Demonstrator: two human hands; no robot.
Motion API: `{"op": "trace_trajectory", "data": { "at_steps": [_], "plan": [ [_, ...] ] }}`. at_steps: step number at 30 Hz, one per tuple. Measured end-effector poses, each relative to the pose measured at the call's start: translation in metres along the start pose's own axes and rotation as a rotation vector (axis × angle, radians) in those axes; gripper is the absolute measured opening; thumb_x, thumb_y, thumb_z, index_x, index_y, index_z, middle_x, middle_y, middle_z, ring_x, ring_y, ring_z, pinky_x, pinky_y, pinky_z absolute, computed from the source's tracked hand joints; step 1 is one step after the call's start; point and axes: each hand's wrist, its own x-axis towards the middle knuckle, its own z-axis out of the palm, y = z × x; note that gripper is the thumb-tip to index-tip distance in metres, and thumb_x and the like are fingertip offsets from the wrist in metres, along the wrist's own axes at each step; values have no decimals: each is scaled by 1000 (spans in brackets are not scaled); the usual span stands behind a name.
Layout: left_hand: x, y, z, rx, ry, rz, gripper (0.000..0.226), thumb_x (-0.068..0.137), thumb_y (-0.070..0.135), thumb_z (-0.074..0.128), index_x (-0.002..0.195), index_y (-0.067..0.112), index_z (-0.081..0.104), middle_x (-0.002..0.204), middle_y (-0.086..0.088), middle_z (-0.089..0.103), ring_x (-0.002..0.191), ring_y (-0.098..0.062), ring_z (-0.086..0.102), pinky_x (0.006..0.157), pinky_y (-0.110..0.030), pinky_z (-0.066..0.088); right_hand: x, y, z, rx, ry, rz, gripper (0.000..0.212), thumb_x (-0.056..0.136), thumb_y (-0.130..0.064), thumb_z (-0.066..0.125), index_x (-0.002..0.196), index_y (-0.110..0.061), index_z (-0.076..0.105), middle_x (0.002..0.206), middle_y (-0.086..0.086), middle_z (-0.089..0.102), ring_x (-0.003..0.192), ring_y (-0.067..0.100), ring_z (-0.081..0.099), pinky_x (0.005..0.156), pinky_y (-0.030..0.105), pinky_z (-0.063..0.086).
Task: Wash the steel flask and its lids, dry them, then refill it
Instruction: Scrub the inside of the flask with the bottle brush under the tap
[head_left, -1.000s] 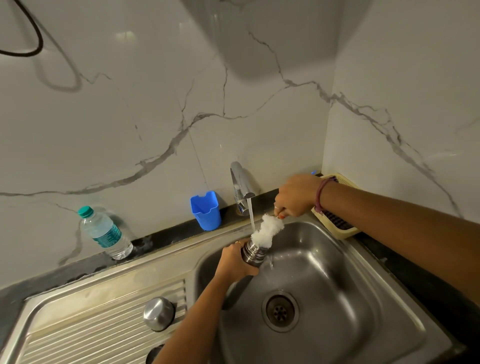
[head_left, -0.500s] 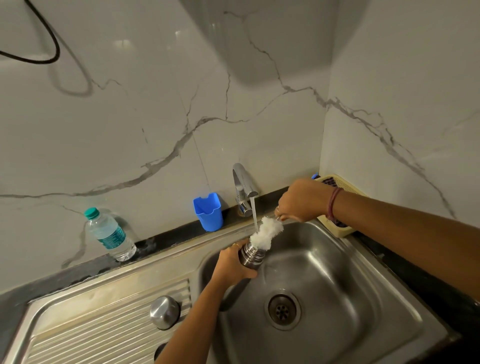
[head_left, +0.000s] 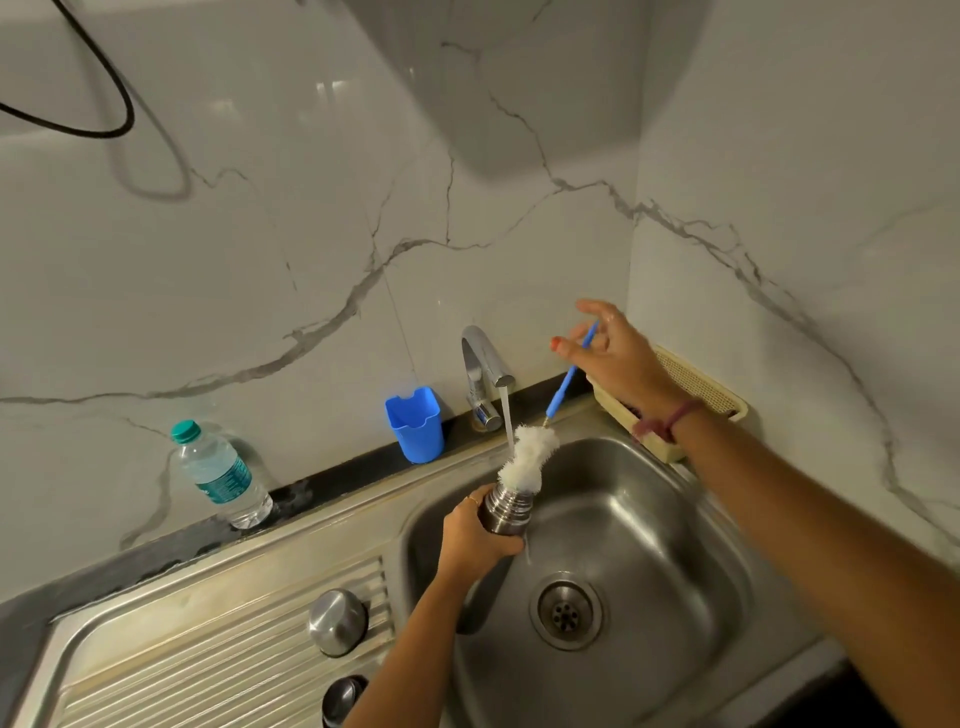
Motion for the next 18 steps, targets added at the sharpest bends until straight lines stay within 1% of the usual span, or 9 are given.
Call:
{"op": "trace_trajectory", "data": {
  "at_steps": [2, 4, 6, 8, 9, 11, 14, 16, 18],
  "plan": [
    [-2, 2, 5, -52, 39, -8, 81, 63, 15, 89, 133, 24, 51, 115, 12, 59, 103, -4, 55, 74, -8, 43, -18, 19, 27, 359, 36, 173, 38, 95, -33, 52, 125, -10, 50, 100, -4, 62, 103, 21, 64, 77, 18, 52],
    [-2, 4, 11, -74, 57, 0, 83, 59, 20, 91, 133, 24, 52, 119, 9, 62, 107, -8, 59, 81, -13, 48, -33, 32, 54, 540, 62, 252, 31, 100, -36, 41, 108, -12, 58, 93, 3, 68, 100, 28, 66, 85, 34, 53],
    [-2, 8, 16, -85, 70, 15, 86, 58, 21, 91, 134, 24, 52, 119, 8, 62, 107, -9, 60, 78, -10, 45, -41, 31, 72, 693, 153, 303, 37, 101, -41, 32, 95, -16, 59, 79, 3, 68, 84, 26, 66, 84, 39, 53],
    [-3, 13, 19, -101, 90, 23, 86, 57, 20, 90, 134, 24, 52, 118, 8, 61, 104, -7, 59, 77, -8, 44, -40, 26, 79, 849, 266, 327, 46, 100, -48, 26, 91, -14, 57, 69, 3, 60, 69, 17, 60, 76, 33, 53],
    [-3, 16, 19, -109, 97, 30, 86, 57, 19, 90, 134, 24, 52, 117, 8, 62, 103, -6, 59, 79, -10, 46, -37, 22, 79, 880, 306, 319, 49, 97, -52, 27, 89, -13, 56, 68, 3, 55, 64, 14, 55, 71, 29, 51],
    [-3, 21, 18, -122, 100, 43, 86, 57, 19, 89, 134, 23, 52, 115, 9, 62, 100, -5, 59, 82, -12, 50, -32, 17, 79, 790, 313, 252, 46, 90, -55, 34, 86, -13, 53, 68, 2, 49, 61, 12, 50, 63, 23, 49],
    [-3, 25, 14, -131, 89, 73, 83, 60, 13, 89, 131, 27, 49, 109, 14, 58, 93, 1, 57, 72, -1, 44, -22, 17, 73, 623, 286, 189, 39, 97, -42, 39, 73, -13, 48, 62, 1, 46, 55, 9, 48, 57, 17, 48],
    [-4, 24, 11, -131, 89, 101, 84, 61, 13, 88, 130, 32, 46, 109, 16, 59, 94, 1, 58, 74, 0, 44, -15, 19, 66, 626, 283, 185, 41, 101, -35, 38, 67, -13, 45, 56, 0, 45, 50, 8, 47, 57, 19, 49],
    [-5, 22, 12, -150, 100, 123, 85, 61, 13, 88, 134, 30, 46, 114, 12, 62, 97, -1, 61, 77, -6, 47, -10, 16, 57, 739, 256, 208, 42, 101, -31, 39, 62, -16, 42, 49, -6, 40, 44, 8, 39, 50, 22, 44]
  ]
}}
